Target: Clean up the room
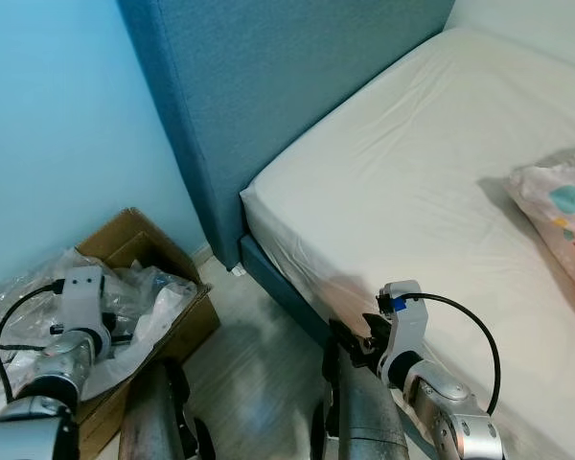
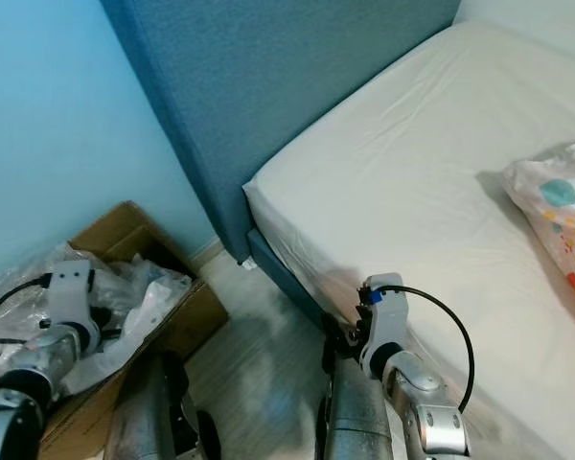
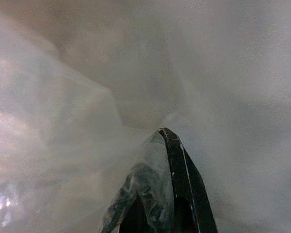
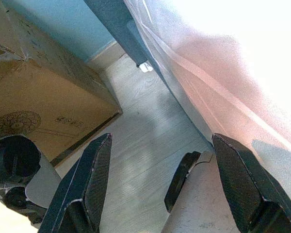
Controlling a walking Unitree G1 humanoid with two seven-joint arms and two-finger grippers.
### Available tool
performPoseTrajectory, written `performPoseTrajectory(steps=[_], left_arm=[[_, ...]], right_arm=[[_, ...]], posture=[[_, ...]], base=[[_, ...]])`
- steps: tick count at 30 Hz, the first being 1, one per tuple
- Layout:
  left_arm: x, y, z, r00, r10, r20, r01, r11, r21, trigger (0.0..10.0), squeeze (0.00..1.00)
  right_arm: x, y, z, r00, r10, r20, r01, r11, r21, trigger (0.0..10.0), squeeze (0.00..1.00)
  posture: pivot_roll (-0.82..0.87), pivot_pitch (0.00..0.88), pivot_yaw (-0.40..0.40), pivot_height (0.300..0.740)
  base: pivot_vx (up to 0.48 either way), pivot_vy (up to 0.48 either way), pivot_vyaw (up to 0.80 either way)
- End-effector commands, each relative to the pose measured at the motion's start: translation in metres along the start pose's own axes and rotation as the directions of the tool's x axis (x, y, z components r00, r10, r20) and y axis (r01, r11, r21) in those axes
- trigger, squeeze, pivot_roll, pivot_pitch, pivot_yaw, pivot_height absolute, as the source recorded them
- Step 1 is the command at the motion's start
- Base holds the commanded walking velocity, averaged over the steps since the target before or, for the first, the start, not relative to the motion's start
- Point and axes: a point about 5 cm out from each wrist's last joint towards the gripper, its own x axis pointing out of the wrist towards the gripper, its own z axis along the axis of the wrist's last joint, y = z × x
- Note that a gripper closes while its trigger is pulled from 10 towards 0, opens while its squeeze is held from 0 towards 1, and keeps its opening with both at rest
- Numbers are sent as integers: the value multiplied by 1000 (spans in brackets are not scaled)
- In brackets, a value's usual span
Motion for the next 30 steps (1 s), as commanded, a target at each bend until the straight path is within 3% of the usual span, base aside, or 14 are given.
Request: performPoseTrajectory(steps=[1,10,18,19,30], left_arm=[[-4,-2,-28,996,8,-90,-5,999,33,10000,0],[-7,-24,-53,988,-18,-155,32,996,84,10000,0],[-3,-26,-36,998,-5,-63,5,1000,9,10000,0],[-3,-26,-33,999,-6,-47,6,1000,-9,10000,1000],[3,-26,8,993,-34,113,49,990,-130,10000,1000]], right_arm=[[-4,1,-6,1000,2,-21,-1,1000,17,10000,0],[-7,-5,3,1000,-11,-6,11,1000,-2,10000,0],[-9,-8,9,1000,-23,14,23,1000,-7,10000,0],[-9,-9,9,1000,-25,18,25,1000,-7,10000,0],[2,-7,23,998,3,64,-3,1000,-12,10000,0]], posture=[[-179,410,-20,560],[-220,398,-28,560],[-235,388,-25,560],[-235,388,-25,560],[-207,326,-18,560]], base=[[0,0,0],[0,0,0],[0,0,0],[0,0,0],[0,0,0]])
